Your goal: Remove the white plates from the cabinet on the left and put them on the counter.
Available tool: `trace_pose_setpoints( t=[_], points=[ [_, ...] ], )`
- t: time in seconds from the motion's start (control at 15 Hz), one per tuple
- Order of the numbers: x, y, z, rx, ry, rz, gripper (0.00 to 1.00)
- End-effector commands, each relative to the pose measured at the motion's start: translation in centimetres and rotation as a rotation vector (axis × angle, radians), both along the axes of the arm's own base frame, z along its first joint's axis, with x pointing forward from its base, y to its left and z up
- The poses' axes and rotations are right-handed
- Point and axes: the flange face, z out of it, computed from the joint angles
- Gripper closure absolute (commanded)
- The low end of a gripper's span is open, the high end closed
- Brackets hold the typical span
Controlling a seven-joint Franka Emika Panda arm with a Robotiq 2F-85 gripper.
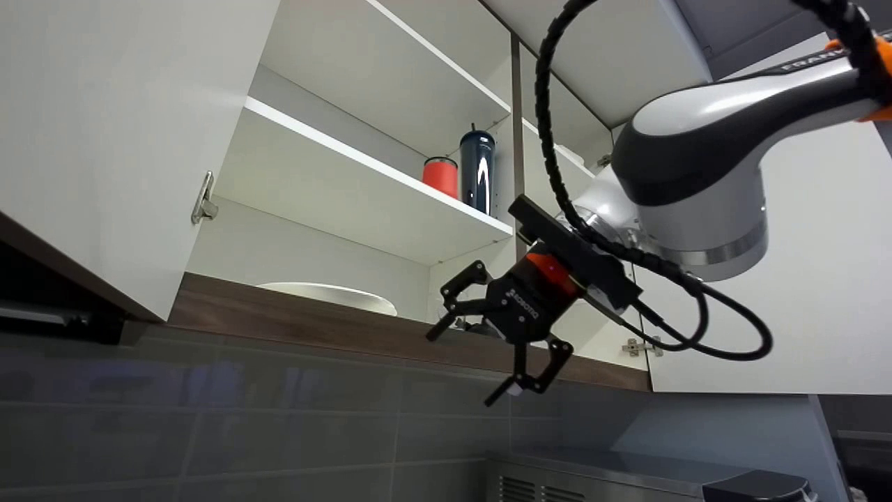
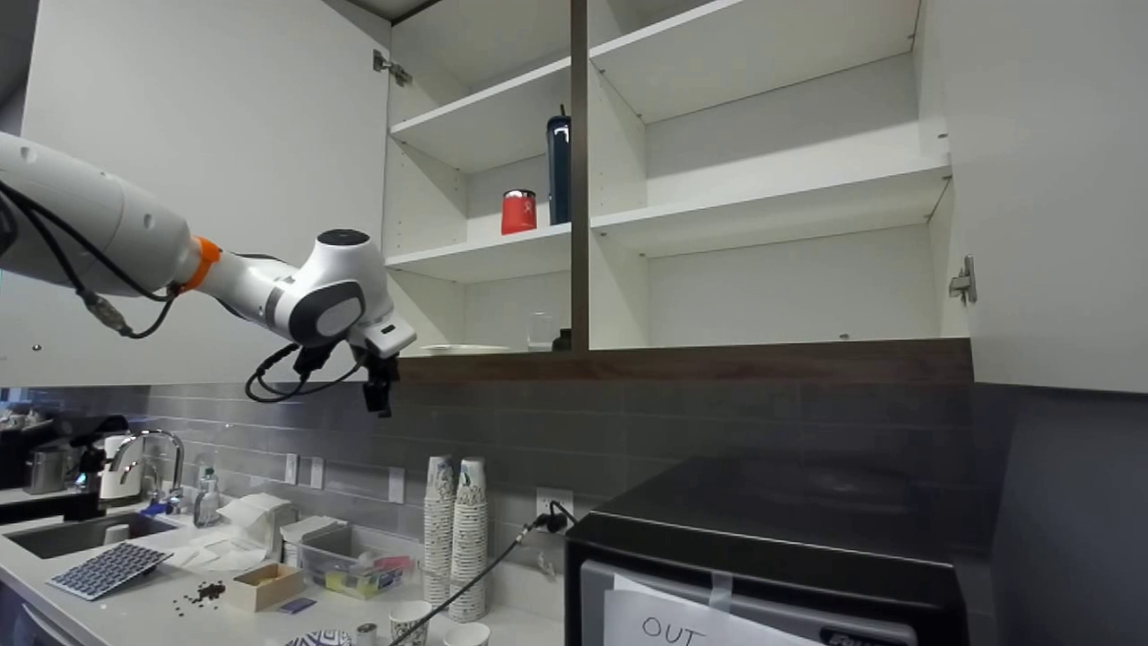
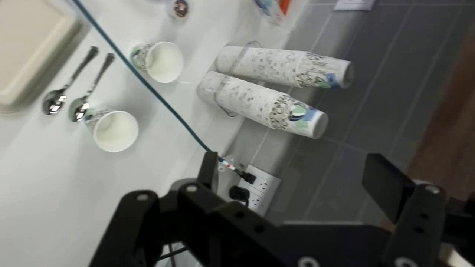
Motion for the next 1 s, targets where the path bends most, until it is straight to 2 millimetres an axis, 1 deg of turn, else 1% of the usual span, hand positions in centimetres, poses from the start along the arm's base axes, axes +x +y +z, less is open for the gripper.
trace_pose_setpoints(
  t=[0.0, 0.07, 0.2, 0.33, 0.47, 0.53, 0.6, 0.87, 0.93],
  points=[
    [3.9, 1.5, 2.6, 0.148, -0.115, 0.026, 0.00],
    [4.7, 2.0, 3.3, 0.171, -0.142, 0.042, 0.00],
    [5.7, 2.9, 4.8, 0.225, -0.186, 0.075, 0.00],
    [6.0, 3.5, 6.4, 0.275, -0.217, 0.114, 0.00],
    [6.2, 3.6, 7.8, 0.316, -0.248, 0.139, 0.00],
    [5.5, 3.4, 6.8, 0.272, -0.220, 0.111, 0.00],
    [5.6, 3.4, 7.3, 0.277, -0.231, 0.115, 0.00],
    [5.6, 3.4, 7.3, 0.274, -0.230, 0.114, 0.00],
    [6.0, 3.2, 7.5, 0.255, -0.281, 0.093, 0.00]
  ],
)
